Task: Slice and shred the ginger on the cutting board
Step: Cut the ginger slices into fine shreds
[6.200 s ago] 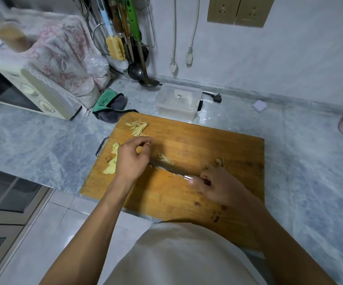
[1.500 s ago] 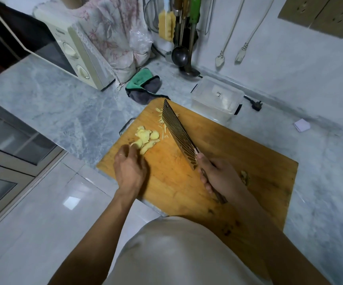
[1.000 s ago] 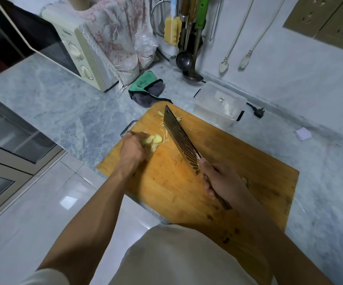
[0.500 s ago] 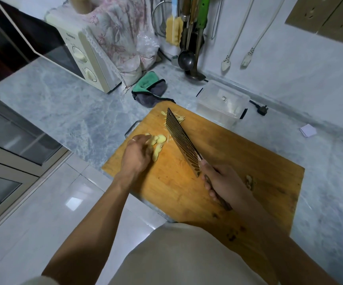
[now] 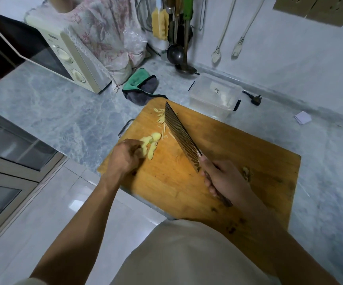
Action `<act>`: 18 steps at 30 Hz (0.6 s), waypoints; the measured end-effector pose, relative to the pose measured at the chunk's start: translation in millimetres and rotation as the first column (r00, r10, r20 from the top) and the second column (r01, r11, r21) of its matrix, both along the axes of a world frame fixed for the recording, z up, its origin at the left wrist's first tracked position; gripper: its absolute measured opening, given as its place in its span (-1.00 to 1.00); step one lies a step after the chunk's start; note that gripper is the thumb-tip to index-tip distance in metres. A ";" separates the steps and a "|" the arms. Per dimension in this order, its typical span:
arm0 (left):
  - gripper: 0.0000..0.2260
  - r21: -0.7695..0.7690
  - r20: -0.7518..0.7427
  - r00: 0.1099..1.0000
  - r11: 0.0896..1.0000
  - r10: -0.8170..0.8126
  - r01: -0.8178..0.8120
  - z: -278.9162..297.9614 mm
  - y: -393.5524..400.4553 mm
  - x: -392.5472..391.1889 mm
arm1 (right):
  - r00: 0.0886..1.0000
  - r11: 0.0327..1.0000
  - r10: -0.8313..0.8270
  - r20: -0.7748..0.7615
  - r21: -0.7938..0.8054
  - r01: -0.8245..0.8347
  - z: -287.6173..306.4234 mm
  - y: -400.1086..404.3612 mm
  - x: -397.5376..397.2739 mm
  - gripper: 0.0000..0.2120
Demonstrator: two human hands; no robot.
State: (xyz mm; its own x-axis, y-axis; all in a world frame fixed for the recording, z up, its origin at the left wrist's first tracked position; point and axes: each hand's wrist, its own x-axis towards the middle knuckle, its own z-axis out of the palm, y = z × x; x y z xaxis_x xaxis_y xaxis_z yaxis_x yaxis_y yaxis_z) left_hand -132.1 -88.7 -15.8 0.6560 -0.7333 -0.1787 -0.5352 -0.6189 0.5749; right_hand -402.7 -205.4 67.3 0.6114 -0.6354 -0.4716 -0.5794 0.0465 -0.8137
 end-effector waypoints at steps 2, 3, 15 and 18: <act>-0.69 -0.028 0.055 0.998 0.999 -0.023 0.025 -0.6 4.2 -6.5 | 1.000 1.000 -0.005 -0.004 0.005 0.005 -1.2 1.5 -1.4 -0.46; -0.68 -0.043 0.085 0.996 0.999 -0.016 0.020 0.0 4.7 -12.0 | 1.000 1.000 -0.010 -0.003 0.007 0.010 -2.1 2.0 -2.0 -0.46; -0.78 0.127 0.189 0.980 0.988 0.067 -0.092 4.5 -16.2 -83.2 | 1.000 1.000 0.014 -0.009 0.001 -0.014 -7.2 6.2 -7.5 -0.42; -0.80 0.051 0.192 0.979 0.995 0.069 -0.080 -2.8 -5.4 -107.4 | 1.000 1.000 -0.005 -0.007 0.004 0.005 -7.3 6.8 -12.4 -0.43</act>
